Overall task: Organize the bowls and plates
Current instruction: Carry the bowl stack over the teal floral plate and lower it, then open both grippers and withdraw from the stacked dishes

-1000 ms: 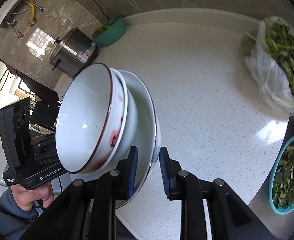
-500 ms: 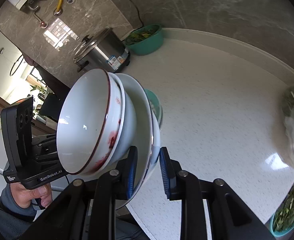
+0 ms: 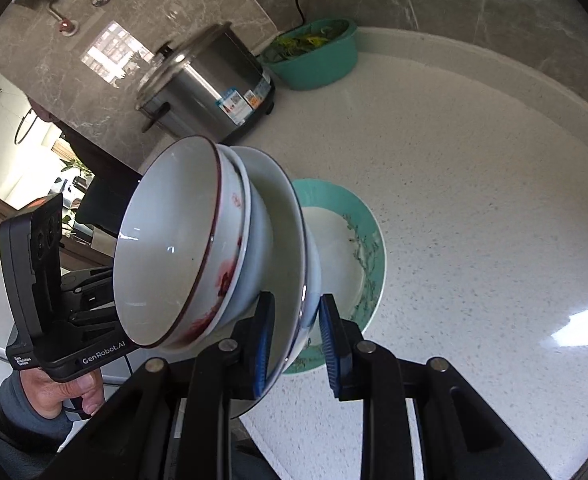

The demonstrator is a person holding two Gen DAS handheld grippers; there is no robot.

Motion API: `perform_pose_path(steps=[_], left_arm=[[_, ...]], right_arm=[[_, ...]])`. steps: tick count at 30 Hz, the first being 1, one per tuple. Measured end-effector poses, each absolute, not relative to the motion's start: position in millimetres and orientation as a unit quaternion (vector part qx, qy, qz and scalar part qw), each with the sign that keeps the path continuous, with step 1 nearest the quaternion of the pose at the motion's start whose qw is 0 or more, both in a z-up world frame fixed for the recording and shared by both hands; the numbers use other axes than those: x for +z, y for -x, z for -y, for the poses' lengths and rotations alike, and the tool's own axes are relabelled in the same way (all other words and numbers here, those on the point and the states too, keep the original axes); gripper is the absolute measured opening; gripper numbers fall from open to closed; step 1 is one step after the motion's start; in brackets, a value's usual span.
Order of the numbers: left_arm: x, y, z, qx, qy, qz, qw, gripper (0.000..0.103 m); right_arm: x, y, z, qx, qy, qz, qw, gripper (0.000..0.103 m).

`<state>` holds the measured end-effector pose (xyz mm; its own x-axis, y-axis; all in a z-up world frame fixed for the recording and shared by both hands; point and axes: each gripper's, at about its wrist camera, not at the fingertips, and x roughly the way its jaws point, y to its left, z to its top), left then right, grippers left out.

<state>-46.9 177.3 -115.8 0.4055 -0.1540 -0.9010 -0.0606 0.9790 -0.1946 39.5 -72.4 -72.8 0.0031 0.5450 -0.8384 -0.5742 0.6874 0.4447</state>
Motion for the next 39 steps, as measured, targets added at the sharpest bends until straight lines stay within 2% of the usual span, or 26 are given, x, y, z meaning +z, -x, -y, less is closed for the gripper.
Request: perform_pose_path(steps=[8, 16, 30, 34, 36, 37, 38, 39], left_arm=[[-164.0, 26.6, -207.7, -0.034, 0.089, -0.564, 0.820, 0.015], [-187.7, 16.2, -219.7, -0.048, 0.078, -0.567, 0.819, 0.015], [-180.5, 17.6, -225.2, -0.052, 0.064, -0.555, 0.828, 0.015], [-178.4, 20.7, -219.3, -0.039, 0.065, -0.551, 0.831, 0.018], [-174.1, 24.4, -223.4, -0.026, 0.071, -0.548, 0.833, 0.022], [-170.9, 26.2, -225.2, -0.018, 0.072, -0.546, 0.834, 0.028], [-167.9, 29.2, -227.4, -0.009, 0.073, -0.545, 0.836, 0.040], [-163.5, 33.3, -230.0, 0.004, 0.074, -0.543, 0.837, 0.047]], right_arm=[[-122.5, -46.9, 53.6, 0.366, 0.011, -0.610, 0.703, 0.025], [-146.3, -47.9, 54.3, 0.339, 0.007, -0.622, 0.706, 0.025], [-147.3, -43.3, 46.8, 0.334, 0.020, -0.610, 0.718, 0.026], [-144.5, -41.1, 46.4, 0.336, 0.025, -0.603, 0.723, 0.028], [-140.6, -39.6, 50.0, 0.336, 0.015, -0.600, 0.726, 0.029], [-136.9, -38.5, 53.0, 0.335, 0.010, -0.597, 0.729, 0.035], [-132.2, -37.0, 56.3, 0.334, 0.012, -0.592, 0.734, 0.044], [-128.3, -35.7, 59.1, 0.333, 0.014, -0.589, 0.737, 0.048]])
